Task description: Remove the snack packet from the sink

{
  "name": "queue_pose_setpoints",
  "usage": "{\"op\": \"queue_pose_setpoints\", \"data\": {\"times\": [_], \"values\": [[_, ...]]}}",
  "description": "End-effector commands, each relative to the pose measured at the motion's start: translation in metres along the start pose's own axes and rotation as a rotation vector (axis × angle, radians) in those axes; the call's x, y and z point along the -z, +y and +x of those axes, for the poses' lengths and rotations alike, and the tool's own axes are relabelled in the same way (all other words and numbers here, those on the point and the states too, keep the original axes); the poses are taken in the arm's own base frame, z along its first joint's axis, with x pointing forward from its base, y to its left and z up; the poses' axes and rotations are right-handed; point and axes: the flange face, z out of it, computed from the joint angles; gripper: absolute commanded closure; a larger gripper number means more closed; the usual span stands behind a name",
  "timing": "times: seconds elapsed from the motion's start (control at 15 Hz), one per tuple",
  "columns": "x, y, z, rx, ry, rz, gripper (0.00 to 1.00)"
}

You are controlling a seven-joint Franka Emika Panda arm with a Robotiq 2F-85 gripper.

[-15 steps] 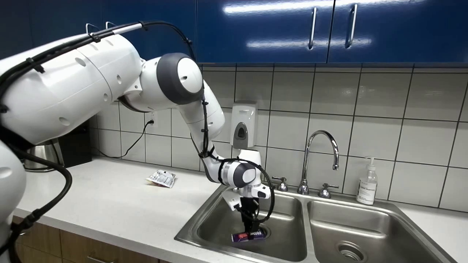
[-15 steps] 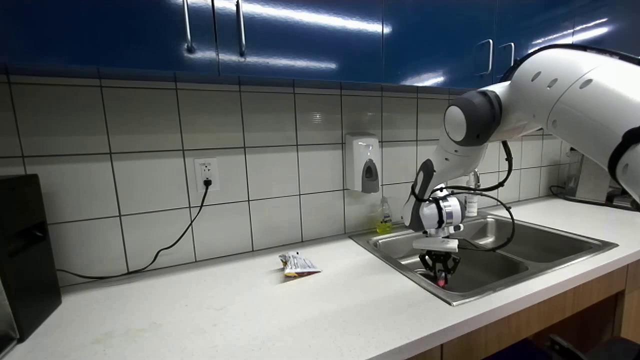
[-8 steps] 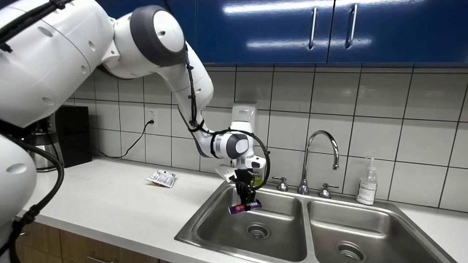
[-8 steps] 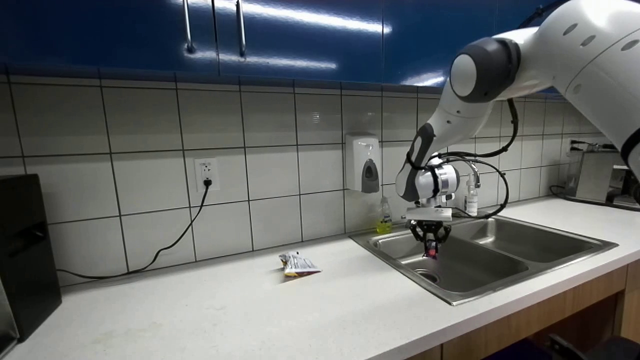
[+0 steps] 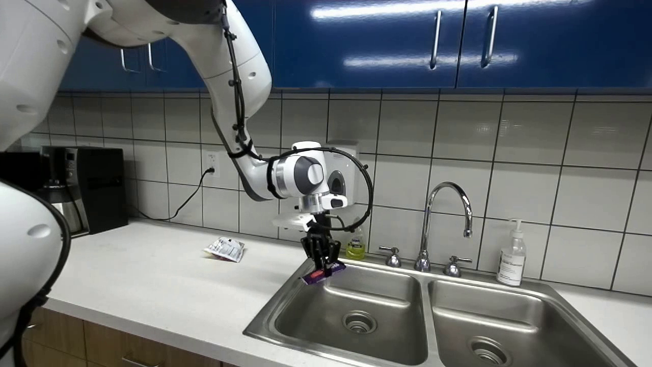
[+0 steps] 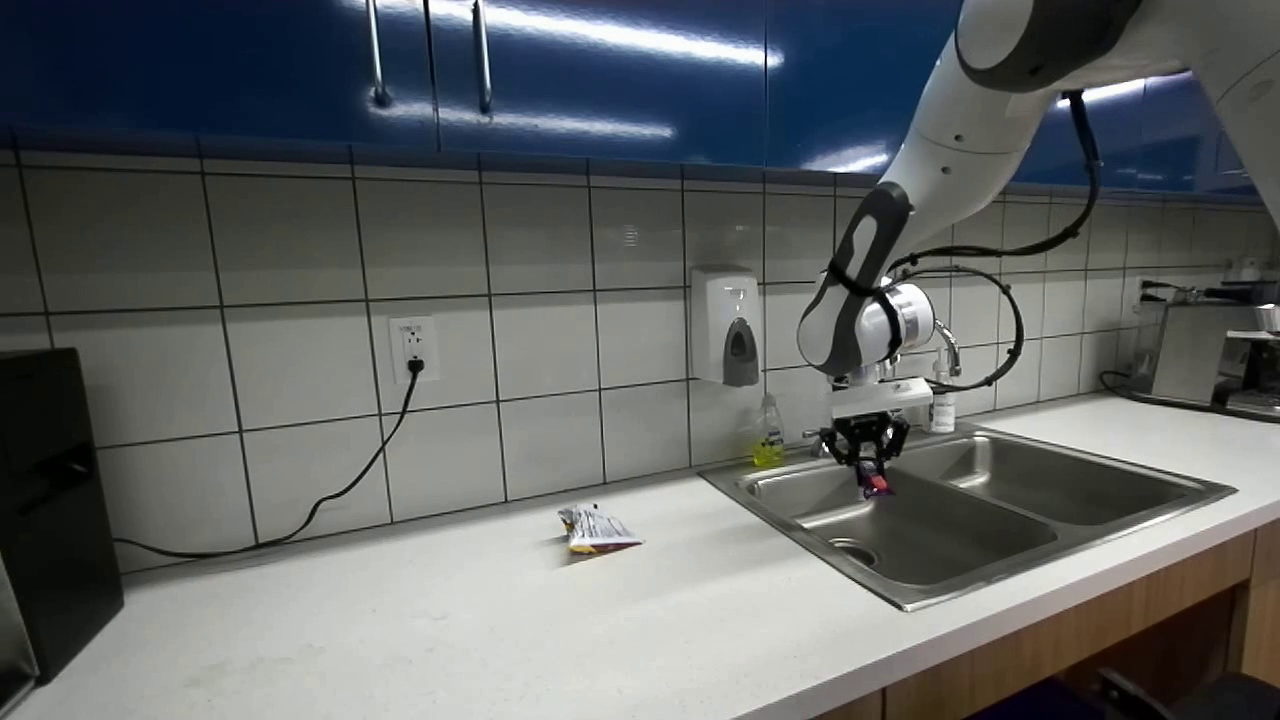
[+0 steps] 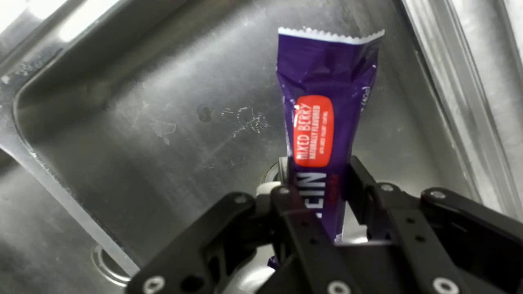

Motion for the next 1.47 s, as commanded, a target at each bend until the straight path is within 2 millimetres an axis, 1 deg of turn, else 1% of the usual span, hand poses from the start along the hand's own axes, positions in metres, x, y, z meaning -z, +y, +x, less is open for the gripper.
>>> {"op": "queue_pose_setpoints", "data": {"times": [0.0, 0.2, 0.4, 0.6, 0.87, 1.13, 1.4], "values": [[0.023, -0.012, -0.044, 0.199, 0.038, -0.014, 0.91], [0.029, -0.038, -0.077, 0.346, 0.084, -0.011, 0.91], [0.03, -0.068, -0.111, 0.489, 0.131, 0.015, 0.91], [0.026, -0.097, -0.145, 0.634, 0.165, 0.058, 0.91], [0.017, -0.13, -0.182, 0.785, 0.174, 0.107, 0.91], [0.01, -0.152, -0.208, 0.891, 0.165, 0.127, 0.91], [0.003, -0.164, -0.219, 0.947, 0.152, 0.141, 0.91]]}}
